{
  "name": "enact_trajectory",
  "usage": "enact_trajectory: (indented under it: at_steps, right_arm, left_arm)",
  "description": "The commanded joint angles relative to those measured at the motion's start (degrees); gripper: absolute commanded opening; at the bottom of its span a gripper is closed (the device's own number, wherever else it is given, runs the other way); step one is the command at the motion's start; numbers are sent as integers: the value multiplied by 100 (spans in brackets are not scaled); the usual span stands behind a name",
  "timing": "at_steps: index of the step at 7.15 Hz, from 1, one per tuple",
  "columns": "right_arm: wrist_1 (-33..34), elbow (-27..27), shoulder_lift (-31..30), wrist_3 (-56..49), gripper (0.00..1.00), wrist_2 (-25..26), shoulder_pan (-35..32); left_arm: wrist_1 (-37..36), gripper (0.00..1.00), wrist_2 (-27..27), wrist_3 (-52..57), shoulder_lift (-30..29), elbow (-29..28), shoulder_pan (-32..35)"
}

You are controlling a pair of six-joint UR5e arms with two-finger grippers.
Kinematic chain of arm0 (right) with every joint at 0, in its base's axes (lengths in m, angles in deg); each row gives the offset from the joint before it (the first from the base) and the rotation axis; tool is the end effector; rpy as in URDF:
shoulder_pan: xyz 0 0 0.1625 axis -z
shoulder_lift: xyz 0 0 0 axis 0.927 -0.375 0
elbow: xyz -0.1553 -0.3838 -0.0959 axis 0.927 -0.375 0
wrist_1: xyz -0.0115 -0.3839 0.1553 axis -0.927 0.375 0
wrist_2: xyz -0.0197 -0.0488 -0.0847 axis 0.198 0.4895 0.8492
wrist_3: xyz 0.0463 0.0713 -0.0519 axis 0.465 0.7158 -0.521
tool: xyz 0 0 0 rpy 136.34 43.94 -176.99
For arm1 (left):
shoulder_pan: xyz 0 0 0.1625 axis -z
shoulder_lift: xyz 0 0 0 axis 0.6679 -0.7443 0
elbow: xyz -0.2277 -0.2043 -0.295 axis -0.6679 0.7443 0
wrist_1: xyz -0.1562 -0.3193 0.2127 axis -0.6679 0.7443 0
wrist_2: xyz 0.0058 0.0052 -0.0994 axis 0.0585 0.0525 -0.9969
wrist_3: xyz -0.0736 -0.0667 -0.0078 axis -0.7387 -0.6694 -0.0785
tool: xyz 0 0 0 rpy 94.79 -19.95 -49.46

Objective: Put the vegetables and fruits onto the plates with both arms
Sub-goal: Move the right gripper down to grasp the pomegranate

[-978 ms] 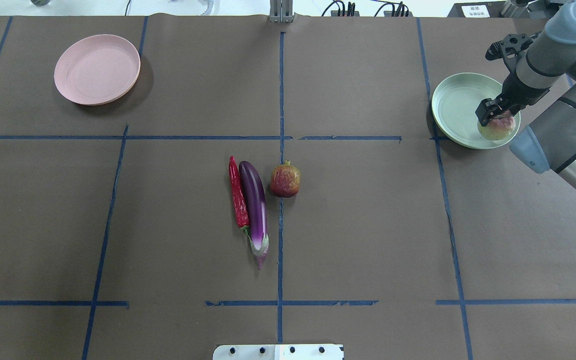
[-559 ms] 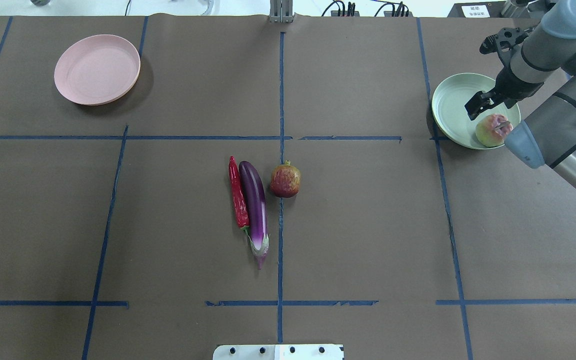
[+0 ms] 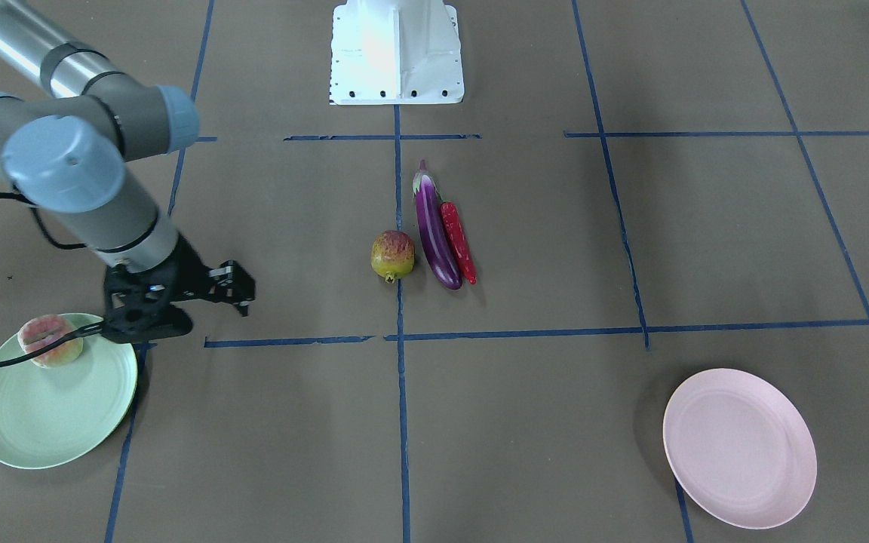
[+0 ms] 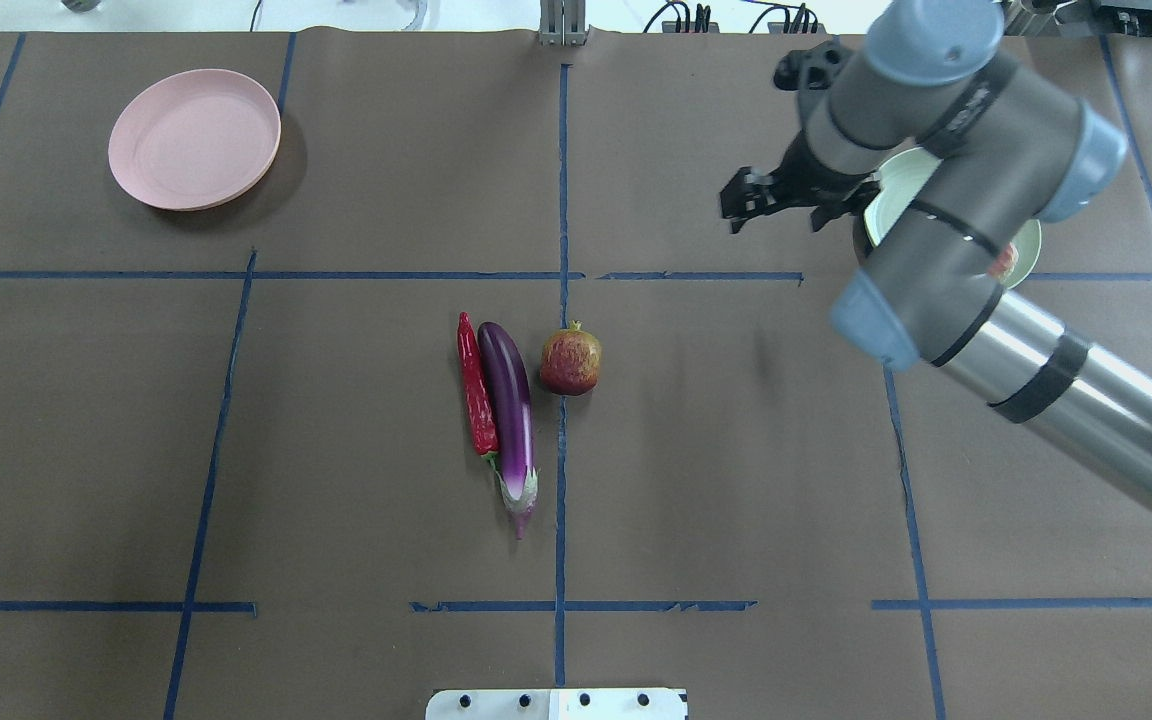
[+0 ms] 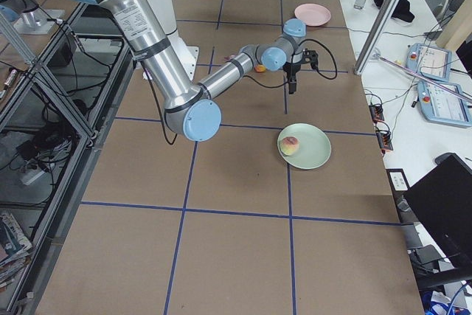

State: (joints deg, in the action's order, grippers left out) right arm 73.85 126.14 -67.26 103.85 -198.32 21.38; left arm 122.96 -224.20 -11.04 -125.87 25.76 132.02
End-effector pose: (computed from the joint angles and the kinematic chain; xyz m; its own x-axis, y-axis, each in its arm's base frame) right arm -0.4182 -0.5689 0.2753 0.6541 -0.0430 0.7552 -0.0635 0.9917 0.1115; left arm -0.0644 -0.4308 0.6236 0.7052 0.1552 -0.6918 -0.1091 0.9879 0.1103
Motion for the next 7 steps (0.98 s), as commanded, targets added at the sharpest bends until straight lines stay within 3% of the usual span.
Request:
enact_trajectory:
  at_steps: [1, 3, 7]
  right_arm:
    - [703, -29, 1013, 1318, 100, 979, 1147]
    - [946, -65, 1361, 1953, 100, 1614, 1818]
    - [919, -406, 1326, 1657, 100, 1774, 1943]
  left_arm:
    - [0, 100, 0, -8, 0, 9, -3]
    - [0, 100, 0, 1, 0, 0, -12]
    - [0, 100, 0, -8, 0, -8, -12]
